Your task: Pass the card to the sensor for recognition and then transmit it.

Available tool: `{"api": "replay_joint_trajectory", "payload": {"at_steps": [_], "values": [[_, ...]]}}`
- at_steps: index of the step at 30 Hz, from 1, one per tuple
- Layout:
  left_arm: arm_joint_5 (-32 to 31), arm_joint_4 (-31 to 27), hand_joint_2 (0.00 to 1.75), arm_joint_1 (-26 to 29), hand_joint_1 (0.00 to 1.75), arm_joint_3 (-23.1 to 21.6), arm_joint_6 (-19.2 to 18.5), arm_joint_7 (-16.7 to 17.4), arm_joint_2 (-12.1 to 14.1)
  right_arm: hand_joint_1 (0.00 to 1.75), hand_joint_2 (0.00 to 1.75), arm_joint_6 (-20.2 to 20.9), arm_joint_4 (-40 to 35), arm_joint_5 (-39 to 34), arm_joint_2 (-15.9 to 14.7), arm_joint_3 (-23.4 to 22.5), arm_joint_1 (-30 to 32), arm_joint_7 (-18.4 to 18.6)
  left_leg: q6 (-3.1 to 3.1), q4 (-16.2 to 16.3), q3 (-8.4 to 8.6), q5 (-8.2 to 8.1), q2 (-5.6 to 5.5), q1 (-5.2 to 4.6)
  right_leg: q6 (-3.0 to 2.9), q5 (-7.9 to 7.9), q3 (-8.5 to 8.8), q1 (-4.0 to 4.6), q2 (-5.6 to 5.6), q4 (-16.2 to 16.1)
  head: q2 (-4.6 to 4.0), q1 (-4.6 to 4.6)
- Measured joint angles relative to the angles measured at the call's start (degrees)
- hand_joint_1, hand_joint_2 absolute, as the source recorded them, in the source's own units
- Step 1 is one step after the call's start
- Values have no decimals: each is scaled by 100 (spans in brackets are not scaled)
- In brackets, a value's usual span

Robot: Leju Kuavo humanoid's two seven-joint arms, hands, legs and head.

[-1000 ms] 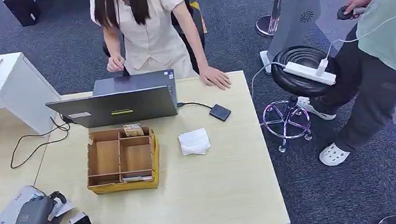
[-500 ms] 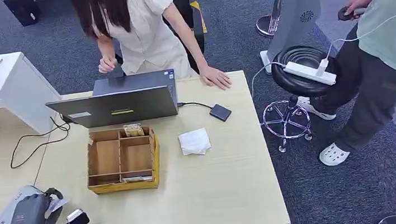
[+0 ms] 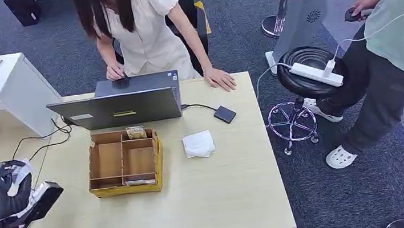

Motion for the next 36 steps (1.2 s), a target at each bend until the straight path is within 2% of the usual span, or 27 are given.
{"api": "replay_joint_trajectory", "payload": {"at_steps": [10,12,14,17,21,36], "values": [[491,-146,175,-560,175,232,-142,-65,-299,0,175,0,0,52,79,9,-26,48,3,1,0,2,2,-1,0,1,-1,0,4,0,0,-2],[714,-146,175,-670,175,247,-453,-59,-341,0,175,0,0,70,79,13,-31,55,3,2,-1,2,0,-1,0,1,-1,0,1,0,0,-2],[695,-146,175,-786,175,247,-505,-63,-369,0,175,0,0,85,79,20,-45,59,3,2,-1,2,0,0,0,1,-1,0,1,0,0,-2],[426,-146,175,-989,175,242,-394,-92,-417,0,175,2,0,94,81,50,-71,59,3,3,0,2,1,-1,0,2,-1,0,3,0,0,-2],[-49,-146,175,-1127,175,140,-53,-98,-448,0,175,2,2,109,87,118,-93,59,3,3,0,2,2,-1,0,2,-1,0,4,0,0,0],[-138,-144,175,-1420,175,-291,33,-227,-544,0,175,0,37,135,120,208,-106,87,3,5,-4,2,7,-1,1,4,-7,-1,11,0,0,-2]]}}
